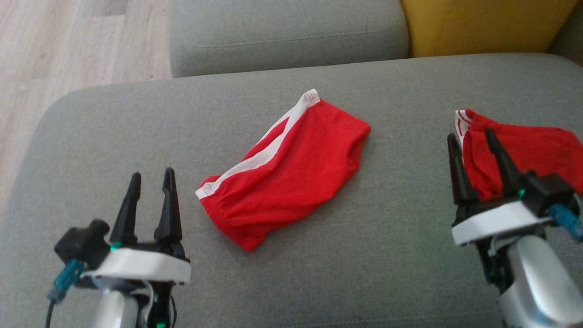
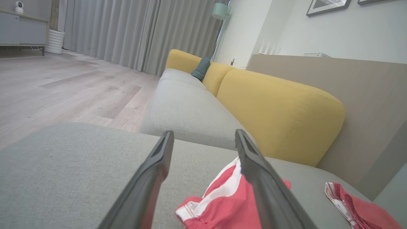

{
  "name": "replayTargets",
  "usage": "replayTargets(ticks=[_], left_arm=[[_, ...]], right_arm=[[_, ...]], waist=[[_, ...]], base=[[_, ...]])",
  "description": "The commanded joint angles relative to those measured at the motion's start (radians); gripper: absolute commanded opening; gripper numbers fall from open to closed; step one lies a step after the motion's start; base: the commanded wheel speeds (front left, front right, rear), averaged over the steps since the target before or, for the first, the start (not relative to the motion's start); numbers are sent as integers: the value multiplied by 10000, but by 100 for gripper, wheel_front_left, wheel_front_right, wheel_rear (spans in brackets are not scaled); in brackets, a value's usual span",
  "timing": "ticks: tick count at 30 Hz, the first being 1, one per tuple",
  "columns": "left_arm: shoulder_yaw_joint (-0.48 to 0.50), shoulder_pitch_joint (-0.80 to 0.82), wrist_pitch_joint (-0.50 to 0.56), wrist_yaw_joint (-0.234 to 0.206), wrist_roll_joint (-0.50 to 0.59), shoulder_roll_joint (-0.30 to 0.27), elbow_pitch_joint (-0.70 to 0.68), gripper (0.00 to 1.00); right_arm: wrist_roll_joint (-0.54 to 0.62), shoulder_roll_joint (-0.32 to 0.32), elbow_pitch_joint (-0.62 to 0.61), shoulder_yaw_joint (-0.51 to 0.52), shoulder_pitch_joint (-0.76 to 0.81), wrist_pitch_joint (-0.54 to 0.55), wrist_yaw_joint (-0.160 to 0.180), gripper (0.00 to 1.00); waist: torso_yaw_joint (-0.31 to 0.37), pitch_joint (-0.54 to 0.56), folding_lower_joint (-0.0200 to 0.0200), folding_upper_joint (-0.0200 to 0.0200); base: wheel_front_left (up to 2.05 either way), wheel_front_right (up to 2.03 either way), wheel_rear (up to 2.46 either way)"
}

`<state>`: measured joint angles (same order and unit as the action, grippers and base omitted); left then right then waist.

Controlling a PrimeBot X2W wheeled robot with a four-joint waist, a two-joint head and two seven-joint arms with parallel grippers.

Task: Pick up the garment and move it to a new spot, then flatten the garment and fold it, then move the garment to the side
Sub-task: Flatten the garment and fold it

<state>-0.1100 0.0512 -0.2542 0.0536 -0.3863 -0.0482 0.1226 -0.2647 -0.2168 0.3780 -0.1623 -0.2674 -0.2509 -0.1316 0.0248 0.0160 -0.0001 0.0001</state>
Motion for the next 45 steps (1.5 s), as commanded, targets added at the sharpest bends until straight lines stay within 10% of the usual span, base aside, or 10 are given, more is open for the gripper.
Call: replayTargets(ticks=[1, 21, 35, 45], left_arm=[[338, 156, -76, 13, 84, -26, -451, 100], [-316, -360, -76, -421, -14, -21, -865, 100], [-970, 384, -76, -307, -46, -21, -564, 100], [-1459, 868, -76, -304, -2, -20, -335, 100]], right_arm=[[355, 286, -593, 101, 55, -108, 9, 100], [1585, 1529, -1765, 723, 1680, 348, 9, 100], [-2700, 1662, -107, 1111, -383, 2841, 9, 100], [-3211, 1664, 2938, 2250, -2524, 4082, 9, 100]], waist=[[53, 21, 1, -1], [-216, -185, 1, -1], [-1639, -1515, 1, -1], [-2694, -2257, 1, -1]], base=[[0, 0, 0], [0, 0, 0], [0, 0, 0], [0, 0, 0]])
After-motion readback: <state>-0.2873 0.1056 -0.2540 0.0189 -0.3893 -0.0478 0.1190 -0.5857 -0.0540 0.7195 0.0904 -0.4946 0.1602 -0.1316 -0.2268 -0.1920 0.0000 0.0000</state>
